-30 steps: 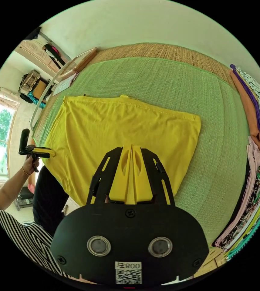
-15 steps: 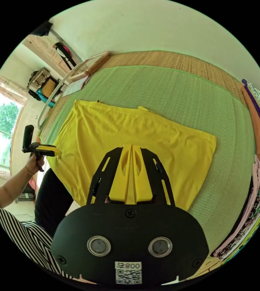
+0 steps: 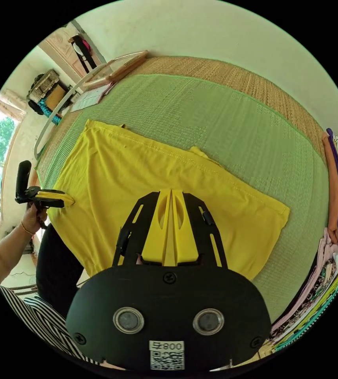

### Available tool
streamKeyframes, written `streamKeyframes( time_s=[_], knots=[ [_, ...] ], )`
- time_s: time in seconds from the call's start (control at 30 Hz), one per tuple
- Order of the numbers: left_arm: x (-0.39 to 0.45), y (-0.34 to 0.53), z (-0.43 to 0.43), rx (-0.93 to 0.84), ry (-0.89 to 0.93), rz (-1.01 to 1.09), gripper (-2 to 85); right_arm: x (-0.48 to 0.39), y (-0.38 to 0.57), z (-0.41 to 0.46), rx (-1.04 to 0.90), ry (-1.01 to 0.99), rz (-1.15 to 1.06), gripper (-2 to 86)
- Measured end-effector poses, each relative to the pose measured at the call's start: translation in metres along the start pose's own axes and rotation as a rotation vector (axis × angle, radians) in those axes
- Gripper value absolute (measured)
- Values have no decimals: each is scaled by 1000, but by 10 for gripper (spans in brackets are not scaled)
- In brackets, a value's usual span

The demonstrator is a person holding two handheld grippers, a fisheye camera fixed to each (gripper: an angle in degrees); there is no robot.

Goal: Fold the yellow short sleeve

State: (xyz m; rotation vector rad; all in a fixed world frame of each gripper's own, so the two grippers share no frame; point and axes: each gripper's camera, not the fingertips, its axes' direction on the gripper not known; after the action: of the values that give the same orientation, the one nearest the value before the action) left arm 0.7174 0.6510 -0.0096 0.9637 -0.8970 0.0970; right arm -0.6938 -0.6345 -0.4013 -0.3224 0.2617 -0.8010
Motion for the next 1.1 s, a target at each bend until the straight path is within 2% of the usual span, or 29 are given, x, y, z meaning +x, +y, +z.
streamKeyframes(
  time_s=[0.13,0.2,0.27,0.37,0.5,0.6,0.7,0.83,0.93,0.97,1.03,1.1],
  knots=[
    [7,-3,-14,47,9,25,2,-59,-15,9,-20,0,-171,1],
    [8,-6,-15,37,-11,32,3,-90,-24,34,-98,-17,-267,2],
    [8,-8,-13,4,-38,35,2,-102,-28,54,-180,-33,-311,1],
    [5,-6,-15,-5,-43,31,2,-95,-32,47,-142,-10,-329,1],
    [2,-1,-26,12,-5,22,2,-51,-49,36,-115,-47,-230,1],
    [3,1,-34,11,5,19,2,-16,-57,28,-84,38,-103,0],
    [8,1,-45,23,1,10,3,1,-52,9,-48,-71,-82,1],
    [24,-12,-67,115,74,40,3,4,-15,-13,-9,10,-97,1],
    [36,-40,-72,109,12,49,3,29,14,-10,-30,93,-7,1],
    [37,-46,-71,96,-1,46,3,43,20,2,-87,72,16,2],
    [38,-66,-59,5,-96,10,3,61,33,7,-65,4,57,2],
    [44,-69,-64,-3,-82,0,3,75,44,-7,-71,-43,99,1]
  ],
)
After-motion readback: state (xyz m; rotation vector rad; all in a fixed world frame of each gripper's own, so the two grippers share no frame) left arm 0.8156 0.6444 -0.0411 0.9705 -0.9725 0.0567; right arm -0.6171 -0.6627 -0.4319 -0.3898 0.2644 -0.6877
